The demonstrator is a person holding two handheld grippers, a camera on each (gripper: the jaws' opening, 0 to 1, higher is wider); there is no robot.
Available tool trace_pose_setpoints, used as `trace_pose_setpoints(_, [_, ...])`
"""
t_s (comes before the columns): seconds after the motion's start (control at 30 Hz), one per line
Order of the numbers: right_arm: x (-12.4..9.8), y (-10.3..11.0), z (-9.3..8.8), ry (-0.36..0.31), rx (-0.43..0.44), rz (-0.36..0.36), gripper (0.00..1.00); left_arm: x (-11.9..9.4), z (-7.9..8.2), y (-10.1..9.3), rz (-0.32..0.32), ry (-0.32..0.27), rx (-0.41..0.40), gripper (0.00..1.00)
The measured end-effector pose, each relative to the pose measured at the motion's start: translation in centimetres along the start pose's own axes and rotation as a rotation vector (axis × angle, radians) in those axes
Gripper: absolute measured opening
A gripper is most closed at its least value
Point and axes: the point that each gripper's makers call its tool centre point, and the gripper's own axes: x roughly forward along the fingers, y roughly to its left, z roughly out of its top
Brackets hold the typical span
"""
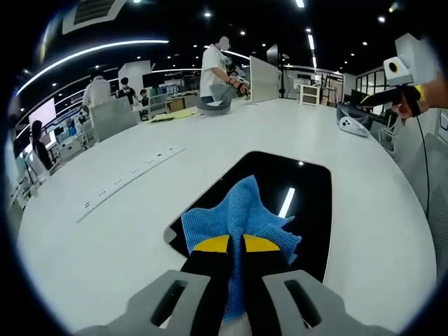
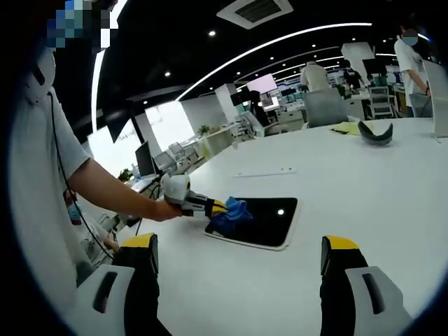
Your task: Wipe the mirror surface with the cleaning cloth until all visible marks leave the cleaned area.
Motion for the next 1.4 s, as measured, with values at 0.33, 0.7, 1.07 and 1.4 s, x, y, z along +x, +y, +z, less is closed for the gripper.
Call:
trace_pose_setpoints(0.33, [-0.04, -0.09, -0.22, 0.002, 0.003, -0.003, 0.97, -0.37, -0.23, 0.18, 0.007, 0.001, -0.005, 0.03])
trace_pose_setpoints(0.7, [0.03, -0.11, -0.13, -0.002, 0.002, -0.002, 0.97, -0.56, -0.41, 0.30, 0.010, 0.002, 0.003, 0.03])
trace_pose_setpoints(1.07, [0.12, 0.05, -0.09, -0.001, 0.003, 0.001, 0.96, -0.63, -0.40, 0.31, 0.009, 0.004, 0.005, 0.03])
trace_pose_setpoints(1.4, [0.02, 0.18, -0.16, -0.001, 0.005, 0.002, 0.96, -0.86, -0.54, 0.37, 0.014, 0.013, 0.004, 0.03])
